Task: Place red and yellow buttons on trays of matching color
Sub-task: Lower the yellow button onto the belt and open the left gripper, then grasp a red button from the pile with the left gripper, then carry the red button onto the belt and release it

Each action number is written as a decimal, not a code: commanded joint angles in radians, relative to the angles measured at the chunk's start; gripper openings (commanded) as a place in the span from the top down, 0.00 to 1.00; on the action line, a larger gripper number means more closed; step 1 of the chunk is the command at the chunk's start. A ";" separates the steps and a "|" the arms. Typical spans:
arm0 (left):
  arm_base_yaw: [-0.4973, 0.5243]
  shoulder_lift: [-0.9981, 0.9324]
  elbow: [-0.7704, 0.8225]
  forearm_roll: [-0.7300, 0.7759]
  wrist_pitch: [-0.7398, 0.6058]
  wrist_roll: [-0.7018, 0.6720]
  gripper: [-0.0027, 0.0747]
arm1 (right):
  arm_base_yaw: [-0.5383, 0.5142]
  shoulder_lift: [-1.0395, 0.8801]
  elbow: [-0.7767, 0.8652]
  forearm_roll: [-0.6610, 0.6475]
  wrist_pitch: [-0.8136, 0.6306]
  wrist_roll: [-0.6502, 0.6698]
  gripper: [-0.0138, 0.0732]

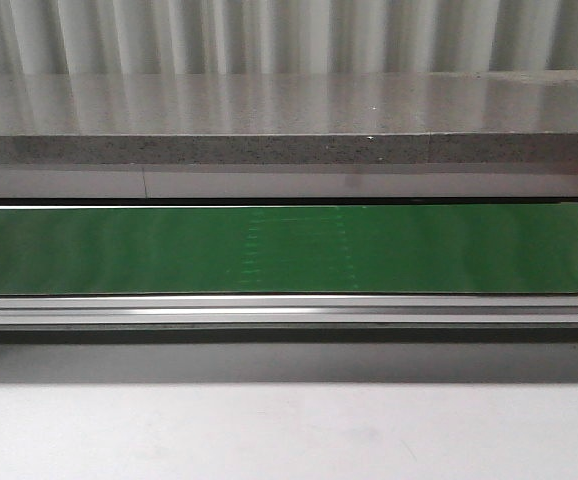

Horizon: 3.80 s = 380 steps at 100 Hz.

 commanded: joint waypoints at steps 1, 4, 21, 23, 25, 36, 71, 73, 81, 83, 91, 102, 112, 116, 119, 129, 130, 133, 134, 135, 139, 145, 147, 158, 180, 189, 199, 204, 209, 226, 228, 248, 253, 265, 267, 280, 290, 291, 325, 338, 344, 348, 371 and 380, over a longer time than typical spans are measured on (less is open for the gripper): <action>0.009 -0.009 -0.028 0.002 -0.017 -0.054 0.26 | 0.000 0.006 -0.025 0.008 -0.063 -0.012 0.92; 0.011 -0.001 -0.029 0.014 -0.017 -0.073 0.26 | 0.000 0.006 -0.025 0.008 -0.063 -0.012 0.92; 0.011 0.035 -0.032 0.023 -0.073 -0.161 0.26 | 0.000 0.006 -0.025 0.008 -0.063 -0.012 0.92; 0.011 0.038 -0.033 0.023 -0.078 -0.169 0.26 | 0.000 0.006 -0.025 0.008 -0.063 -0.012 0.92; 0.011 0.044 -0.037 0.020 -0.085 -0.178 0.26 | 0.000 0.006 -0.025 0.008 -0.063 -0.012 0.92; 0.011 0.079 -0.060 0.008 -0.082 -0.194 0.26 | 0.000 0.006 -0.025 0.008 -0.063 -0.012 0.92; 0.011 0.177 -0.124 -0.011 -0.102 -0.217 0.27 | 0.000 0.006 -0.025 0.008 -0.063 -0.012 0.92; 0.011 0.182 -0.127 -0.011 -0.102 -0.217 0.28 | 0.000 0.006 -0.025 0.008 -0.063 -0.012 0.92; 0.011 0.187 -0.130 -0.011 -0.109 -0.217 0.33 | 0.000 0.006 -0.025 0.008 -0.063 -0.012 0.92; 0.011 0.187 -0.130 -0.011 -0.110 -0.217 0.35 | 0.000 0.006 -0.025 0.008 -0.063 -0.012 0.92; 0.011 0.187 -0.130 -0.011 -0.112 -0.217 0.42 | 0.000 0.006 -0.025 0.008 -0.063 -0.012 0.92; 0.011 0.187 -0.130 -0.011 -0.106 -0.215 0.52 | 0.000 0.006 -0.025 0.008 -0.063 -0.012 0.92; 0.011 0.187 -0.130 -0.011 -0.102 -0.188 0.61 | 0.000 0.006 -0.025 0.008 -0.063 -0.012 0.92; 0.011 0.187 -0.130 -0.011 -0.098 -0.188 0.63 | 0.000 0.006 -0.025 0.008 -0.063 -0.012 0.92; 0.011 0.187 -0.130 -0.011 -0.088 -0.188 0.65 | 0.000 0.006 -0.025 0.008 -0.063 -0.012 0.92; 0.011 0.170 -0.130 -0.011 -0.072 -0.156 0.70 | 0.000 0.006 -0.025 0.008 -0.063 -0.012 0.92; 0.011 0.169 -0.130 -0.011 -0.072 -0.154 0.70 | 0.000 0.006 -0.025 0.008 -0.063 -0.012 0.92; 0.011 0.158 -0.130 -0.011 -0.071 -0.146 0.70 | 0.000 0.006 -0.025 0.008 -0.063 -0.012 0.92; 0.011 0.152 -0.130 -0.011 -0.071 -0.139 0.70 | 0.000 0.006 -0.025 0.008 -0.063 -0.012 0.92; 0.011 0.149 -0.130 -0.011 -0.071 -0.137 0.70 | 0.000 0.006 -0.025 0.008 -0.063 -0.012 0.92; 0.011 0.131 -0.130 -0.011 -0.073 -0.127 0.71 | 0.000 0.006 -0.025 0.008 -0.063 -0.012 0.92; 0.011 0.102 -0.130 -0.011 -0.075 -0.090 0.71 | 0.000 0.006 -0.025 0.008 -0.063 -0.012 0.92; 0.011 0.090 -0.130 -0.011 -0.072 -0.081 0.71 | 0.000 0.006 -0.025 0.008 -0.063 -0.012 0.92; 0.011 0.026 -0.130 -0.011 -0.053 -0.021 0.71 | 0.000 0.006 -0.025 0.008 -0.063 -0.012 0.92; -0.009 -0.103 -0.071 -0.019 -0.046 0.026 0.71 | 0.000 0.006 -0.025 0.008 -0.063 -0.012 0.92; -0.040 -0.156 -0.014 -0.021 -0.059 0.039 0.71 | 0.000 0.006 -0.025 0.008 -0.063 -0.012 0.92; -0.073 -0.199 0.042 -0.023 -0.087 0.041 0.71 | 0.000 0.006 -0.025 0.008 -0.063 -0.012 0.92; -0.088 -0.205 0.062 -0.023 -0.089 0.041 0.71 | 0.000 0.006 -0.025 0.008 -0.063 -0.012 0.92; -0.103 -0.205 0.075 -0.027 -0.087 0.041 0.71 | 0.000 0.006 -0.025 0.008 -0.063 -0.012 0.92; -0.138 -0.195 0.096 -0.037 -0.087 0.041 0.71 | 0.000 0.006 -0.025 0.008 -0.063 -0.012 0.92; -0.141 -0.193 0.096 -0.037 -0.087 0.041 0.71 | 0.000 0.006 -0.025 0.008 -0.063 -0.012 0.92; -0.141 -0.165 0.096 -0.066 -0.083 0.047 0.70 | 0.000 0.006 -0.025 0.008 -0.063 -0.012 0.92; -0.141 -0.151 0.096 -0.073 -0.080 0.047 0.69 | 0.000 0.006 -0.025 0.008 -0.063 -0.012 0.92; -0.141 -0.133 0.096 -0.084 -0.079 0.048 0.60 | 0.000 0.006 -0.025 0.008 -0.063 -0.012 0.92; -0.141 -0.133 0.096 -0.084 -0.079 0.050 0.56 | 0.000 0.006 -0.025 0.008 -0.063 -0.012 0.92; -0.141 -0.131 0.096 -0.113 -0.079 0.089 0.29 | 0.000 0.006 -0.025 0.008 -0.063 -0.012 0.92; -0.150 -0.135 0.091 -0.117 -0.087 0.105 0.25 | 0.000 0.006 -0.025 0.008 -0.063 -0.012 0.92; -0.153 -0.138 0.091 -0.117 -0.087 0.108 0.25 | 0.000 0.006 -0.025 0.008 -0.063 -0.012 0.92; -0.252 -0.299 0.101 -0.117 -0.164 0.315 0.66 | 0.000 0.006 -0.025 0.008 -0.063 -0.012 0.92; -0.311 -0.399 0.159 -0.117 -0.211 0.383 0.99 | 0.000 0.006 -0.025 0.008 -0.063 -0.012 0.92; -0.337 -0.449 0.203 -0.117 -0.247 0.383 0.99 | 0.000 0.006 -0.025 0.008 -0.063 -0.012 0.92; -0.357 -0.477 0.229 -0.117 -0.268 0.383 0.99 | 0.000 0.006 -0.025 0.008 -0.063 -0.012 0.92; -0.478 -0.674 0.426 -0.106 -0.375 0.418 0.99 | 0.000 0.006 -0.025 0.008 -0.063 -0.012 0.92; -0.509 -0.751 0.502 -0.108 -0.377 0.422 0.99 | 0.000 0.006 -0.025 0.008 -0.063 -0.012 0.92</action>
